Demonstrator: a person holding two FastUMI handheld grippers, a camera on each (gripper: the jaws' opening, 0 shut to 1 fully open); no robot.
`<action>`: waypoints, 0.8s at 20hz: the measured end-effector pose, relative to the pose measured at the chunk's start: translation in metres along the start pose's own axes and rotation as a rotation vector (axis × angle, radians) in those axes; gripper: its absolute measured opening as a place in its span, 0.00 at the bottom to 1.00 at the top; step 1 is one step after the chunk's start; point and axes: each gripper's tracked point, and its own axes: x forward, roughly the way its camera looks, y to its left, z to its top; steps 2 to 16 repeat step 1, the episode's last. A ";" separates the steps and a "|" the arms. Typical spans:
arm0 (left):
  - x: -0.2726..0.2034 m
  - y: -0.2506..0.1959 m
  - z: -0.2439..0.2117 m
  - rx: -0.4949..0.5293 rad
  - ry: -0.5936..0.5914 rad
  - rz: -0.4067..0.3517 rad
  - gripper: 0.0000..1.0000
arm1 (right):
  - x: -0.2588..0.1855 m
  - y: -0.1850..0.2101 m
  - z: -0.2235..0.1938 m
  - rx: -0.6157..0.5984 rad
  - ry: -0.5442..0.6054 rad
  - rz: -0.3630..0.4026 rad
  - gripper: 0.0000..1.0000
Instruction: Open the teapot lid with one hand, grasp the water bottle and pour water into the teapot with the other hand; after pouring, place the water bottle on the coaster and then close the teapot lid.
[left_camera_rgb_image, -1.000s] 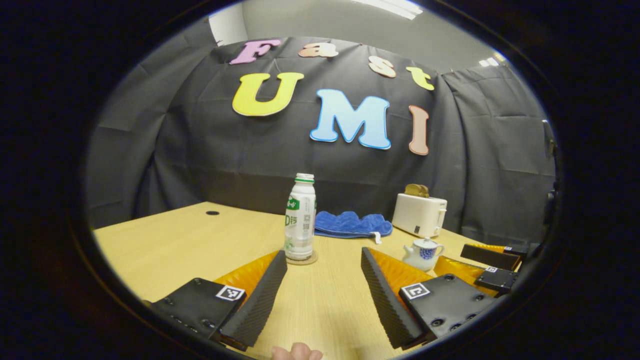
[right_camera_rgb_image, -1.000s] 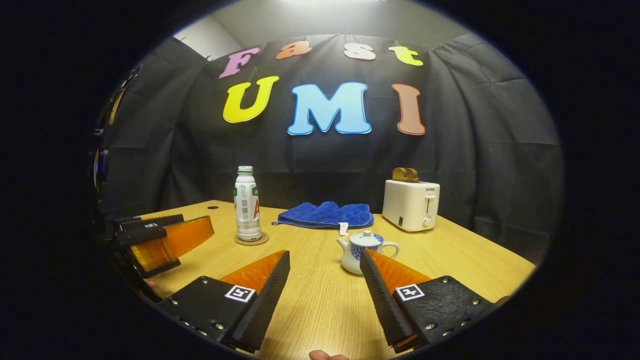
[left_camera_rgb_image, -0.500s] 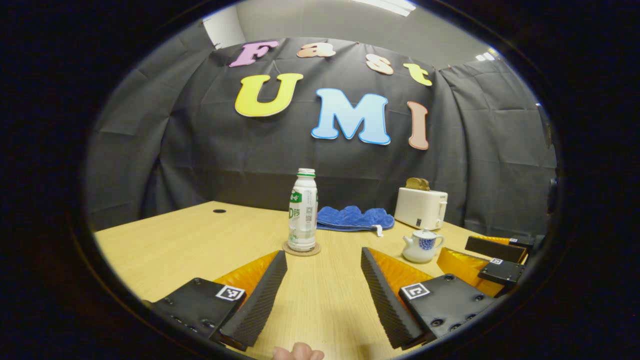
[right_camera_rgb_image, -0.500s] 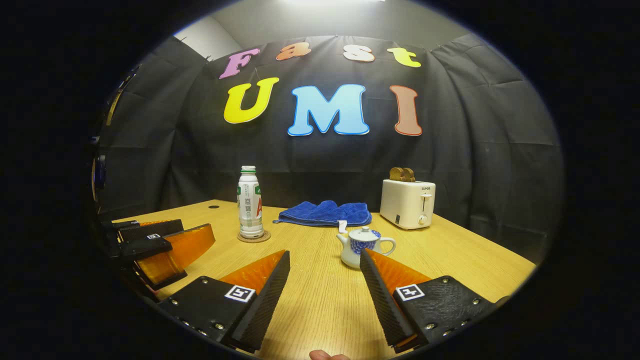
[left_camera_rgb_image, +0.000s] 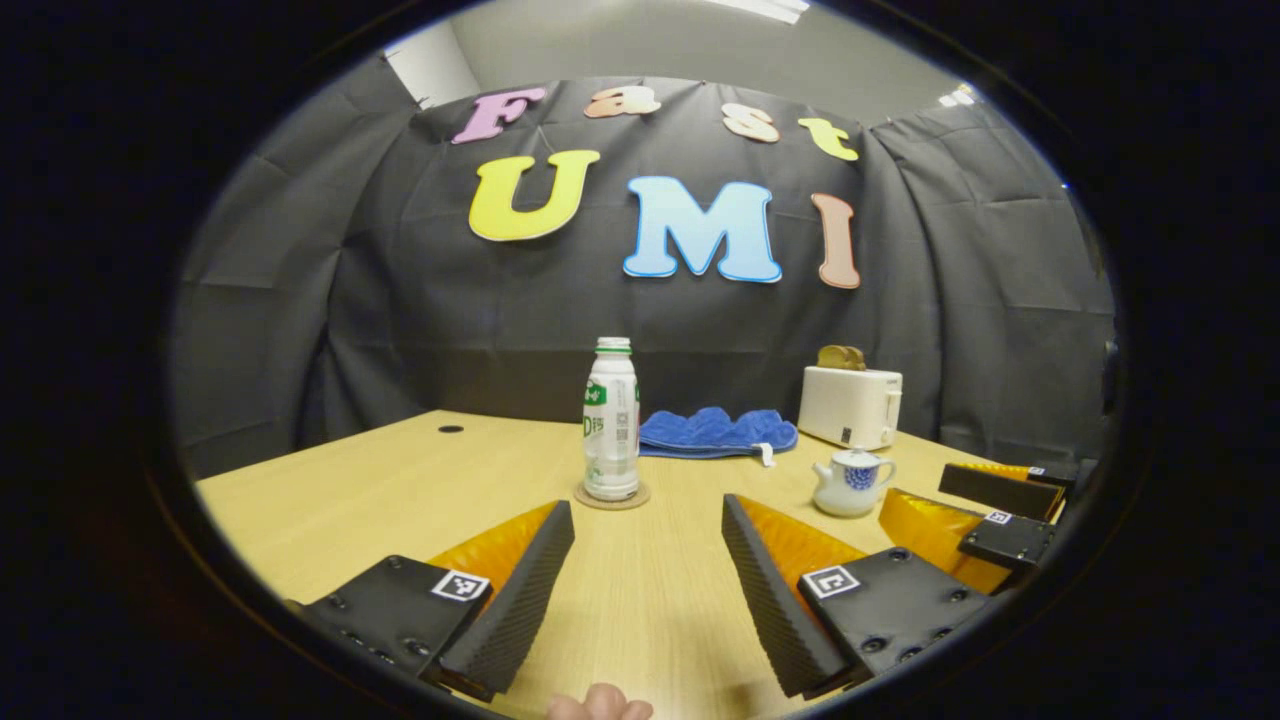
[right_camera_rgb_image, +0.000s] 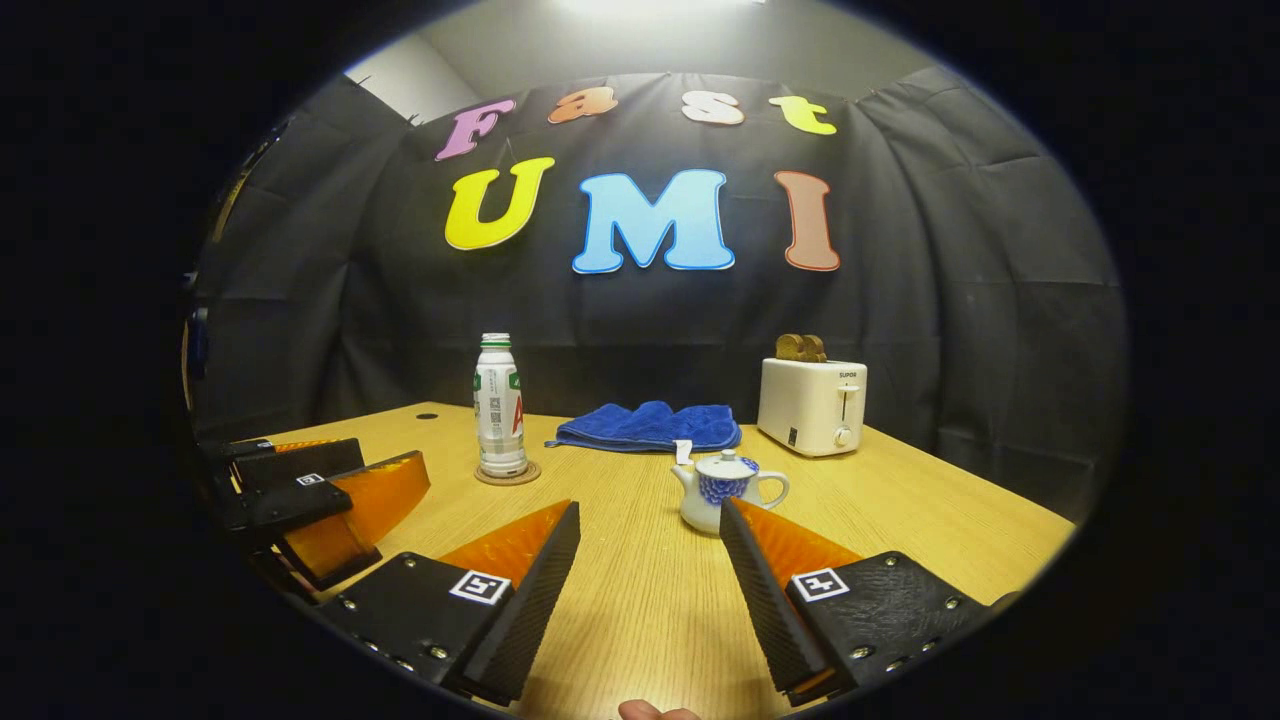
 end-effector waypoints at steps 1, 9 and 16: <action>-0.001 -0.003 -0.002 0.008 0.004 0.000 1.00 | 0.000 0.000 0.000 0.010 0.002 0.001 0.87; -0.001 -0.003 -0.002 0.008 0.004 0.000 1.00 | 0.000 0.000 0.000 0.010 0.002 0.001 0.87; -0.001 -0.003 -0.002 0.008 0.004 0.000 1.00 | 0.000 0.000 0.000 0.010 0.002 0.001 0.87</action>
